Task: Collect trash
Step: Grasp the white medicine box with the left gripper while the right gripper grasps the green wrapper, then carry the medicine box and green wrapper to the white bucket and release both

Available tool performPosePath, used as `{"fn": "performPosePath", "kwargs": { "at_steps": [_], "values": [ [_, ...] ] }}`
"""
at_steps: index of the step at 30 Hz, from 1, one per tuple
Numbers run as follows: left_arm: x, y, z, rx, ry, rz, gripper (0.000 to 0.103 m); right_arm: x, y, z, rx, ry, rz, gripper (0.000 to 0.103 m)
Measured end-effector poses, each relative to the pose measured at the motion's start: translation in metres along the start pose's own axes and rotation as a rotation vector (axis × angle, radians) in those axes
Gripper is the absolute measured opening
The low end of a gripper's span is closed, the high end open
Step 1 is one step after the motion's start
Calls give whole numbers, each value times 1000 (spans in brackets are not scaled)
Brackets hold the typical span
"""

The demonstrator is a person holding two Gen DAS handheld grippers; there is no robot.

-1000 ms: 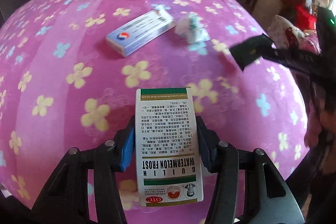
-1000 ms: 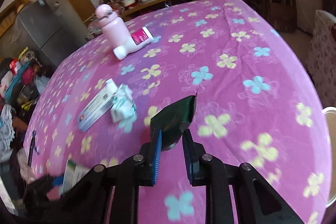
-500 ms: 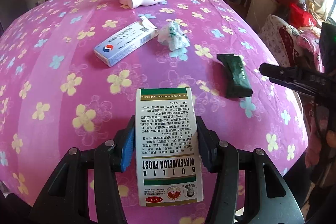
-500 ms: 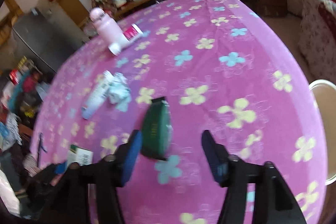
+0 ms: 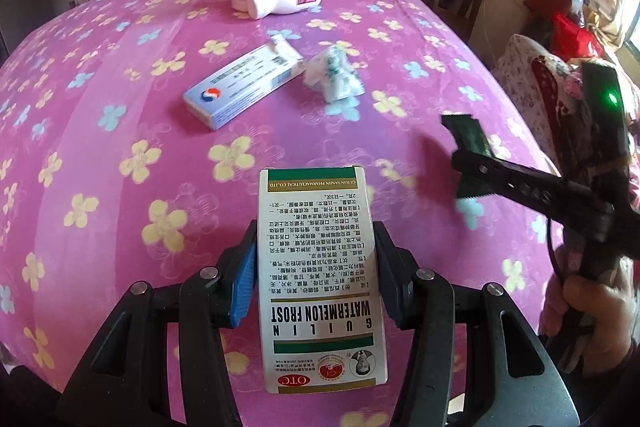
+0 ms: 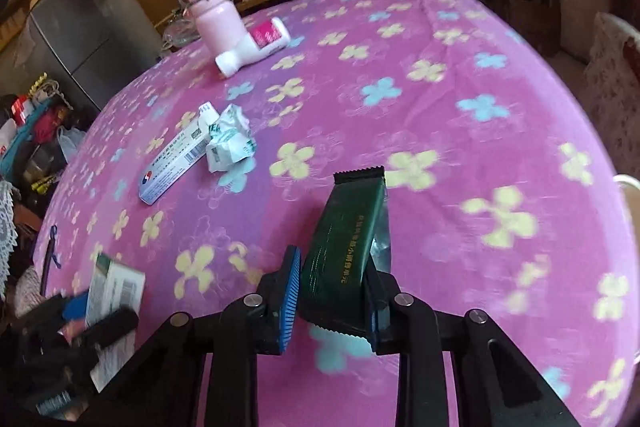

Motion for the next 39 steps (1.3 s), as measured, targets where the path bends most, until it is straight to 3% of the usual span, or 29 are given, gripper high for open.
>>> {"fn": "performPosePath", "kwargs": {
  "at_steps": [6, 12, 21, 30, 39],
  "values": [
    [-8, -41, -4, 92, 8, 23, 50, 19, -35, -56, -34, -66, 40, 26],
    [-19, -103, -8, 134, -10, 111, 50, 44, -80, -99, 1, -113, 90, 26],
    [-24, -205, -1, 194, -10, 264, 50, 86, -180, -148, 91, -159, 252, 26],
    [-25, -294, 21, 247, 32, 373, 51, 120, -261, -168, 132, -167, 395, 26],
    [-36, -364, 46, 302, 51, 428, 51, 132, -306, -160, 150, -148, 496, 26]
  ]
}}
Point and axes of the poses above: each gripper's, at about its wrist camera, not at the fingertips, and z roughly the way its jaws point, y to its left, x to its underside, the point moved 7 cm from there along z, roughly the way its jaws point, and after that the axes turned 7 degrees about y, right-handed, at the moved point
